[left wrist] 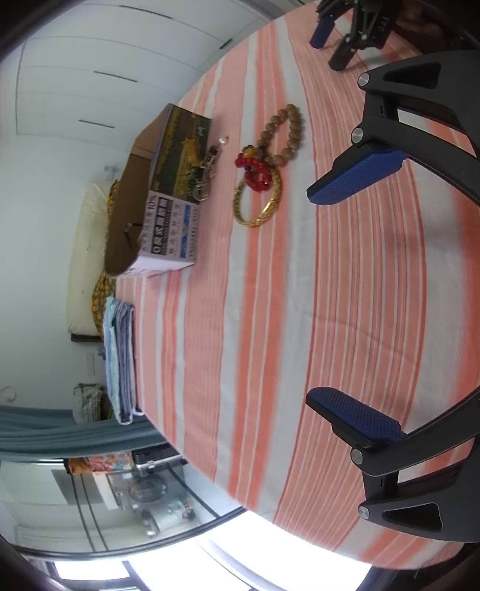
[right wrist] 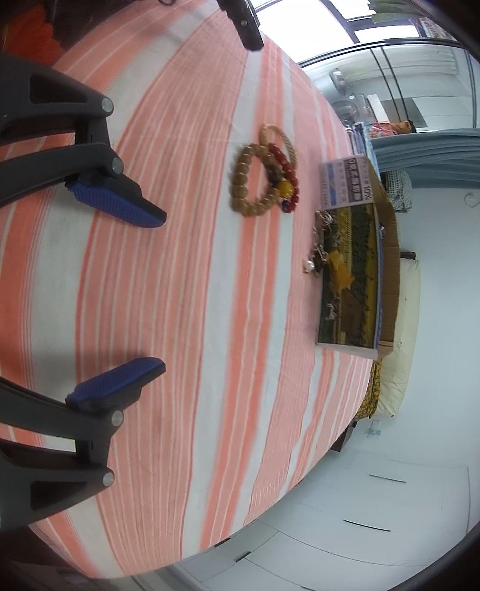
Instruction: Organize jewelry
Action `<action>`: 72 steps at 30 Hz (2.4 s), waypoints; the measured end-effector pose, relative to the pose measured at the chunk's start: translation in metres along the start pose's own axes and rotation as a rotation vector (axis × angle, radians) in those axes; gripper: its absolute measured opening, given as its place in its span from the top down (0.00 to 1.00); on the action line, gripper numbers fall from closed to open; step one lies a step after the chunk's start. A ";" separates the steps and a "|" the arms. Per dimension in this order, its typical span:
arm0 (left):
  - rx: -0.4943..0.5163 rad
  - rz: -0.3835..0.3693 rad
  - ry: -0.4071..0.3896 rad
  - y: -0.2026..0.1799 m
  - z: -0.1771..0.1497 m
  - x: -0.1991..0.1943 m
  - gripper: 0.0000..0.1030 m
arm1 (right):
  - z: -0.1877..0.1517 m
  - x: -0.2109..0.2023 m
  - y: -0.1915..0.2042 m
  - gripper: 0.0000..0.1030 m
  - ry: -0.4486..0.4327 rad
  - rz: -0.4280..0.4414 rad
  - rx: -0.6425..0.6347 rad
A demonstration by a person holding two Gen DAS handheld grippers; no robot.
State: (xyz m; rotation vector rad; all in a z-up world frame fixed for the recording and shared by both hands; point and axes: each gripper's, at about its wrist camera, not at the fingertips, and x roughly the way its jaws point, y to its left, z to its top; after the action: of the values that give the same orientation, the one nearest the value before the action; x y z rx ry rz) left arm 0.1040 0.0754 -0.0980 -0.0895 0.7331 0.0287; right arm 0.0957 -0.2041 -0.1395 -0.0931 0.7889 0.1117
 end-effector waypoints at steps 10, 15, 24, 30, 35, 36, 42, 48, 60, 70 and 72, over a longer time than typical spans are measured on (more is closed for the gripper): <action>0.082 0.033 0.017 -0.018 -0.013 0.012 0.04 | -0.007 0.000 -0.002 0.22 -0.037 -0.001 0.043; 0.037 0.047 0.095 -0.011 -0.012 0.022 0.04 | -0.010 -0.001 -0.002 0.22 -0.056 -0.003 0.045; 0.021 0.060 0.171 -0.009 -0.013 0.034 0.02 | -0.011 -0.001 -0.002 0.22 -0.065 -0.004 0.046; 0.030 0.067 0.187 -0.010 -0.014 0.034 0.01 | -0.010 -0.001 -0.002 0.22 -0.058 -0.006 0.048; 0.031 0.068 0.192 -0.010 -0.014 0.035 0.00 | -0.009 -0.001 -0.002 0.22 -0.056 -0.007 0.049; 0.031 0.069 0.194 -0.010 -0.014 0.034 0.00 | -0.009 -0.001 -0.002 0.22 -0.056 -0.007 0.049; 0.028 0.071 0.203 -0.009 -0.013 0.035 0.00 | -0.009 0.000 -0.002 0.22 -0.048 -0.008 0.051; 0.025 0.072 0.208 -0.010 -0.013 0.035 0.00 | -0.009 0.000 -0.002 0.22 -0.055 -0.011 0.052; 0.028 0.067 0.210 -0.010 -0.013 0.035 0.00 | -0.007 0.001 -0.001 0.22 -0.033 -0.010 0.051; 0.049 0.045 0.220 -0.009 -0.013 0.034 0.00 | -0.006 0.001 -0.002 0.22 -0.024 -0.006 0.047; 0.047 0.047 0.222 -0.009 -0.013 0.034 0.00 | -0.006 0.001 -0.002 0.22 -0.022 -0.006 0.047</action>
State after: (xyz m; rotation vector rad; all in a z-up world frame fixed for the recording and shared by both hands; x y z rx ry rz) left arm 0.1212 0.0647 -0.1299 -0.0301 0.9571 0.0469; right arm 0.0923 -0.2064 -0.1448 -0.0497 0.7684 0.0885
